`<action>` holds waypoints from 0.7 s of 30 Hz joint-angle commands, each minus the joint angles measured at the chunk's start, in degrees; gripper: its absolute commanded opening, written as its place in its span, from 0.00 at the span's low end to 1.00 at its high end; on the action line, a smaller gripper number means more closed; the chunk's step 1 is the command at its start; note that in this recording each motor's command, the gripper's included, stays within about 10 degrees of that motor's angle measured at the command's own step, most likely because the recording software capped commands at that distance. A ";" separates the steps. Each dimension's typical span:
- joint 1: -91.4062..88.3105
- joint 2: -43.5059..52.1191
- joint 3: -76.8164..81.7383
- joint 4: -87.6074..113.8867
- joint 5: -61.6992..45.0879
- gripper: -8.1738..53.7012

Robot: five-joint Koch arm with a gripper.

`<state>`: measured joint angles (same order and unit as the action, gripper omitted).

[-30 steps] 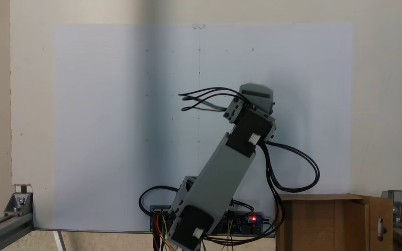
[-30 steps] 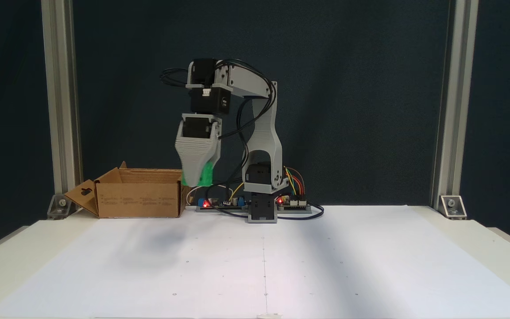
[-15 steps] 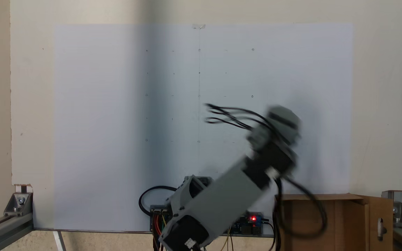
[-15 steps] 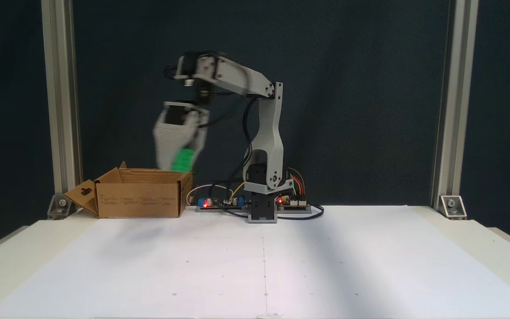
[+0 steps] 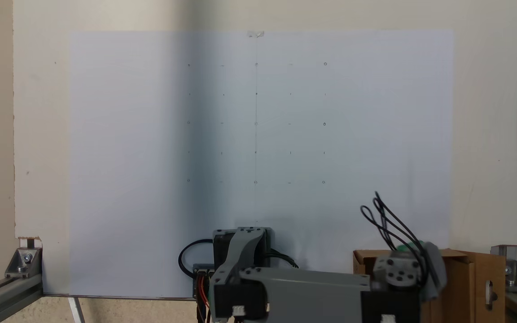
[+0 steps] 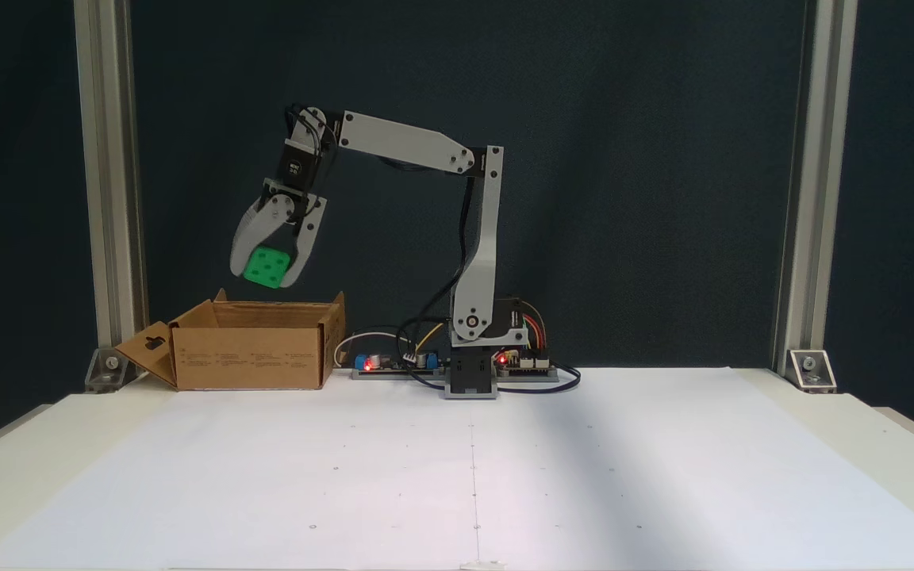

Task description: Grasp a green dice and put it in the bin.

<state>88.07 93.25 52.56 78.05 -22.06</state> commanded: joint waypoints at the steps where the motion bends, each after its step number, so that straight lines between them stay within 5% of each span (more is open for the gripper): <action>1: 4.04 -0.79 -3.96 -4.39 -4.66 0.33; 21: 13.27 -11.60 -3.96 -8.09 -6.59 0.33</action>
<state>100.46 80.42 52.47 70.84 -23.29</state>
